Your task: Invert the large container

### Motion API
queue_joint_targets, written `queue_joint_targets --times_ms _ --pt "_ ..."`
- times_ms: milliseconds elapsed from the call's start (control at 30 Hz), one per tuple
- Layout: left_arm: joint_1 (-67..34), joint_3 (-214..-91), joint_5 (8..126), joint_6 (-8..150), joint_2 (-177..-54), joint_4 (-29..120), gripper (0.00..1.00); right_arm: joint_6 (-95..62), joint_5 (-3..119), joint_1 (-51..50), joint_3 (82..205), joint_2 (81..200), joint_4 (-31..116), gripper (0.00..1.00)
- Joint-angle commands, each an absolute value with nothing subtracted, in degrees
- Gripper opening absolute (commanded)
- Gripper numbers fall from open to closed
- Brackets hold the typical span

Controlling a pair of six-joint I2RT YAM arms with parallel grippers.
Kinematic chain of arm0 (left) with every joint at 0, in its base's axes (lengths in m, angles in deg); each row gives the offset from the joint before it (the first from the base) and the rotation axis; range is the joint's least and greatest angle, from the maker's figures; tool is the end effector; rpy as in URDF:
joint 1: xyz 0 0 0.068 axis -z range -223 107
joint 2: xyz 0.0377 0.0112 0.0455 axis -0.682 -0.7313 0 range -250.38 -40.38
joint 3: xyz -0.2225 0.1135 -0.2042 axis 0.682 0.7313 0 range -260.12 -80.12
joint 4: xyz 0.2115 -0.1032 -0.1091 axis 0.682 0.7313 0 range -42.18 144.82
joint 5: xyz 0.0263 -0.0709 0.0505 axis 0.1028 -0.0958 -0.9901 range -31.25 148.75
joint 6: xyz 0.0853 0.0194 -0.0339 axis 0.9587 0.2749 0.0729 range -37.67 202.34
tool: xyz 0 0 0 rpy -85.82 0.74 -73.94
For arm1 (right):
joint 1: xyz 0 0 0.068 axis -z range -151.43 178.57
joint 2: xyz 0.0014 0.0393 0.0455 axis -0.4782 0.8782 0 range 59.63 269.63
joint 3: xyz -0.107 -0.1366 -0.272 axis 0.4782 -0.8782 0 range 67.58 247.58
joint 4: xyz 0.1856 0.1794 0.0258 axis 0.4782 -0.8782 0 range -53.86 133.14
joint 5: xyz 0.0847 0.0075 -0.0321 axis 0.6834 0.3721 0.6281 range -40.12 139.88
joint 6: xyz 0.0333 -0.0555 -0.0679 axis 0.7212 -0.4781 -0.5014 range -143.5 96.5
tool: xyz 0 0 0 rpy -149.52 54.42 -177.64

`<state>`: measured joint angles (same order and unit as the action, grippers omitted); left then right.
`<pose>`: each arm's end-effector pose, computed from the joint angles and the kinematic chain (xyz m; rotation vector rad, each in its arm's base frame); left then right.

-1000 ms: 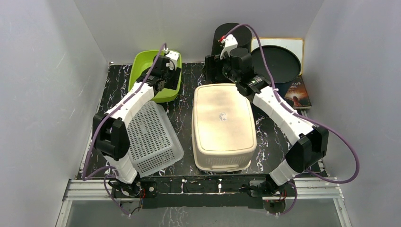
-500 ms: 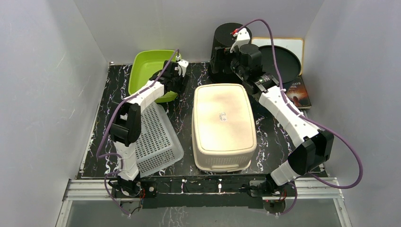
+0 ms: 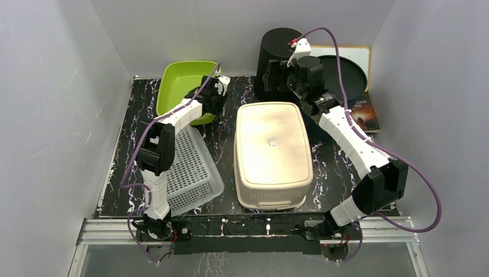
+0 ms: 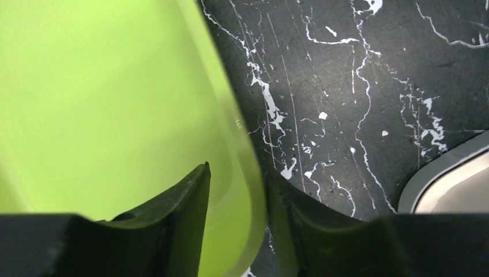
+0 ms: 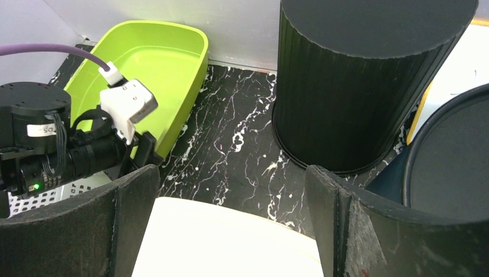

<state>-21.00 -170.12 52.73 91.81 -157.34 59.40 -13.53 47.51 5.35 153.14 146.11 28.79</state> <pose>0.4949 -0.1904 0.2393 0.5525 2.1698 -0.0007 0.3664 0.1534 0.4424 -0.1847 1.8436 0.3674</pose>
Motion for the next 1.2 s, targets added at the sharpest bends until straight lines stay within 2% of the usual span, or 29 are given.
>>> queue_joint_targets --times_ms 0,100,133,167,400,833,1167 --pt "-20.68 -170.78 49.60 92.63 -158.31 59.96 0.30 -12.43 47.90 5.64 153.48 143.26 32.24 0.98" --pt "-20.68 -170.69 48.67 92.62 -158.96 60.05 0.18 -12.58 47.58 5.67 153.63 143.24 31.52 0.98" --pt "-20.68 -170.56 48.58 92.57 -159.14 59.90 0.11 -12.65 47.49 5.77 153.56 143.15 31.41 0.98" --pt "-20.67 -170.37 48.66 92.57 -159.24 59.67 0.00 -12.78 47.50 5.72 153.47 143.07 31.30 0.98" --pt "-20.68 -169.99 48.74 92.81 -156.55 59.57 0.00 -13.46 46.89 5.87 151.82 142.24 31.13 0.98" --pt "-20.77 -172.40 55.08 82.62 -133.78 55.73 0.00 -12.52 46.84 7.74 145.73 140.49 34.08 0.98" --pt "-22.65 -160.61 59.28 68.01 -124.75 43.30 0.00 -12.72 46.84 7.96 144.99 140.32 34.00 0.98"
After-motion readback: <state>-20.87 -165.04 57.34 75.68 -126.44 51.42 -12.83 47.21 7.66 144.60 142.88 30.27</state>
